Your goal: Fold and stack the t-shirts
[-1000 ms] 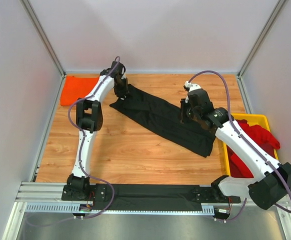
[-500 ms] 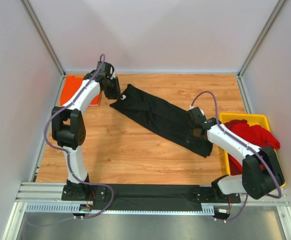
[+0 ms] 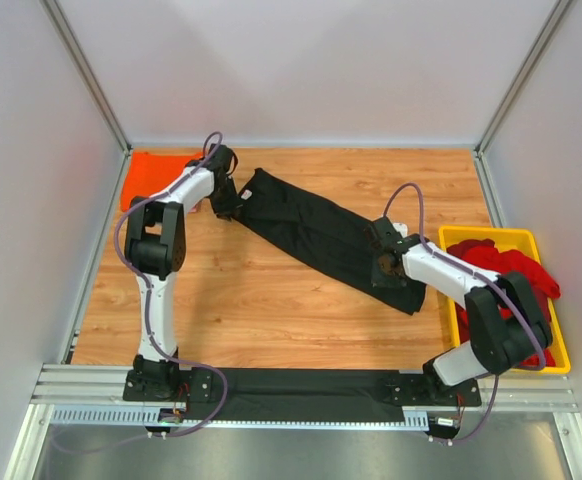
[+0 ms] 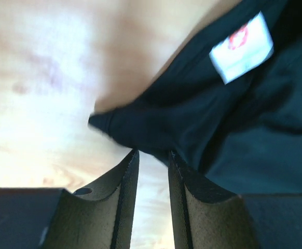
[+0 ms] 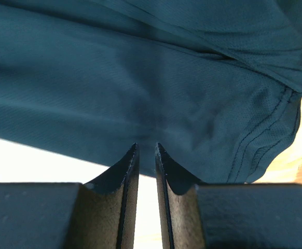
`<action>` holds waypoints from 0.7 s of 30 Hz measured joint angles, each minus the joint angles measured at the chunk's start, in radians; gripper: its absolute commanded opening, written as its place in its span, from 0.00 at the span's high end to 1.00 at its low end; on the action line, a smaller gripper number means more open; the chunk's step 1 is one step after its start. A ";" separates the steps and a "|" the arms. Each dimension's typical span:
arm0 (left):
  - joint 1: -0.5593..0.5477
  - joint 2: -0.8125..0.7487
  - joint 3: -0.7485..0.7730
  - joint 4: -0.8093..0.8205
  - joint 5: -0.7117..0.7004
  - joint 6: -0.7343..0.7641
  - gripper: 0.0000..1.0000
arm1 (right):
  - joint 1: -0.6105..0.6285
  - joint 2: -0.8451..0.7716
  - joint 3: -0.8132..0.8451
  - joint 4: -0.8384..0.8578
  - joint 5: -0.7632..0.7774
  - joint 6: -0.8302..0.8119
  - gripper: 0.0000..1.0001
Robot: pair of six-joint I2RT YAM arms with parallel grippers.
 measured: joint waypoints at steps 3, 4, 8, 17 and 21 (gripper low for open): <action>0.000 0.055 0.083 -0.003 -0.013 -0.003 0.68 | 0.000 0.047 0.000 -0.001 0.016 0.018 0.80; 0.000 0.068 0.102 -0.002 -0.017 -0.004 0.71 | -0.001 0.053 0.000 0.000 0.016 0.020 0.80; 0.003 0.106 0.159 -0.008 -0.029 -0.003 0.80 | -0.001 0.051 0.000 0.001 0.013 0.025 0.80; 0.062 0.319 0.483 0.060 0.129 -0.014 0.76 | -0.001 0.071 0.030 -0.004 0.040 0.023 0.80; 0.089 0.344 0.480 0.156 0.270 -0.019 0.69 | -0.001 0.128 0.048 0.009 0.069 0.018 0.80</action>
